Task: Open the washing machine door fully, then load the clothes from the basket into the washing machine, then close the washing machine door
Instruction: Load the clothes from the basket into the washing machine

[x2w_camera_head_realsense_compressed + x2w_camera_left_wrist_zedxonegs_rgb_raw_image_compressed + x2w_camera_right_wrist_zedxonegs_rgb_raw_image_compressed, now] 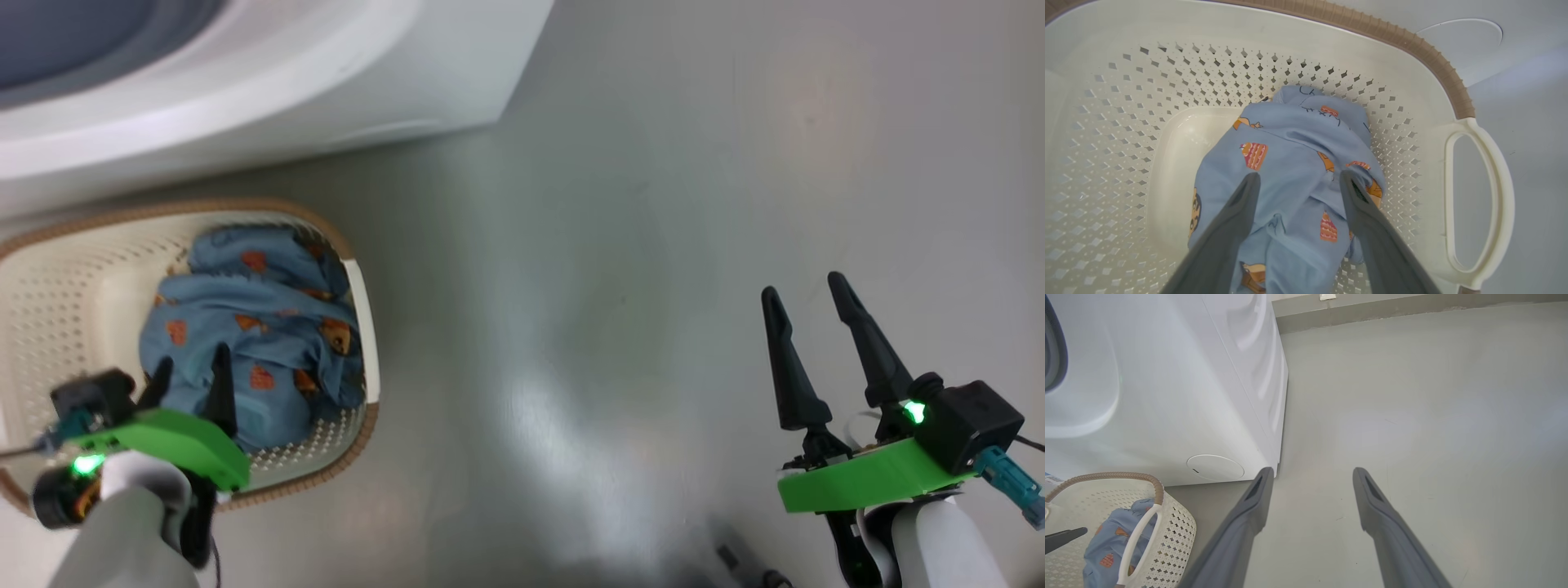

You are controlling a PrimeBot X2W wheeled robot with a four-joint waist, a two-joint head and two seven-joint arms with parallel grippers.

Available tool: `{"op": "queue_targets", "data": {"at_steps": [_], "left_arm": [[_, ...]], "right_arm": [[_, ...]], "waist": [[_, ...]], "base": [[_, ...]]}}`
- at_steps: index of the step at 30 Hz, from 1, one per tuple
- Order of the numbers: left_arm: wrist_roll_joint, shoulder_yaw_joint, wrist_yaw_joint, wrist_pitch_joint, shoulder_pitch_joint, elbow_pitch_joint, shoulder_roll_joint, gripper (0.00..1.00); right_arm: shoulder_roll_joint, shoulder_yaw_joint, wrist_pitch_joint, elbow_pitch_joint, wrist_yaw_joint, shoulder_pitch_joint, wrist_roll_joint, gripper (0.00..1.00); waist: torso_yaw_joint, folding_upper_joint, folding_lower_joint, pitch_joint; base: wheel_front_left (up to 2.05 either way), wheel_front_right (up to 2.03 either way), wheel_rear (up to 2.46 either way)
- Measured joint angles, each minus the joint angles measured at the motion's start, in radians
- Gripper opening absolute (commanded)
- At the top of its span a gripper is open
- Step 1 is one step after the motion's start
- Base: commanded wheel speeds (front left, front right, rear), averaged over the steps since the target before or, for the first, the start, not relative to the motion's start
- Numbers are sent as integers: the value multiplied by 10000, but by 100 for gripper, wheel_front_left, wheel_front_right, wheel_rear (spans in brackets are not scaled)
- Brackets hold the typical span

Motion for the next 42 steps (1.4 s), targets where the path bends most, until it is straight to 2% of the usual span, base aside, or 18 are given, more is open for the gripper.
{"op": "queue_targets", "data": {"at_steps": [11, 19, 26, 27, 28, 29, 32, 42], "left_arm": [[-48, -228, 0, 215, -1374, 1701, 163, 100], [-424, -301, 0, 439, -2117, 2059, 167, 100], [-594, -420, 0, 1170, -2763, 2508, 228, 100], [-594, -430, 2, 1262, -2816, 2568, 240, 84], [-594, -441, 4, 1344, -2848, 2614, 240, 23], [-594, -477, 4, 1384, -2863, 2654, 236, 0], [-594, -512, 4, 1325, -2912, 2736, 207, 0], [-589, -834, 2, 73, -2479, 2575, 115, 0]], "right_arm": [[0, 21, 0, -173, 0, -315, 437, 100], [-2, 12, -21, -245, 0, -424, 464, 100], [0, 8, -23, -247, 0, -431, 585, 100], [0, 6, -23, -247, 0, -434, 606, 100], [0, 6, -23, -244, 0, -440, 606, 100], [0, 2, -23, -240, 0, -452, 606, 100], [0, -6, -23, -232, 0, -558, 608, 100], [-2, -10, -23, -46, 0, -811, 589, 100]], "waist": [[-113, 0, -1, 1174], [-199, 0, -1, 1554], [-385, 0, -1, 1840], [-407, 0, -1, 1869], [-426, 0, -1, 1890], [-437, 0, -1, 1900], [-419, 0, -1, 1850], [-193, 0, -2, 1129]], "base": [[0, 0, 0], [0, 0, 0], [0, 0, 0], [0, 0, 0], [0, 0, 0], [0, 0, 0], [0, 0, 0], [0, 0, 0]]}}
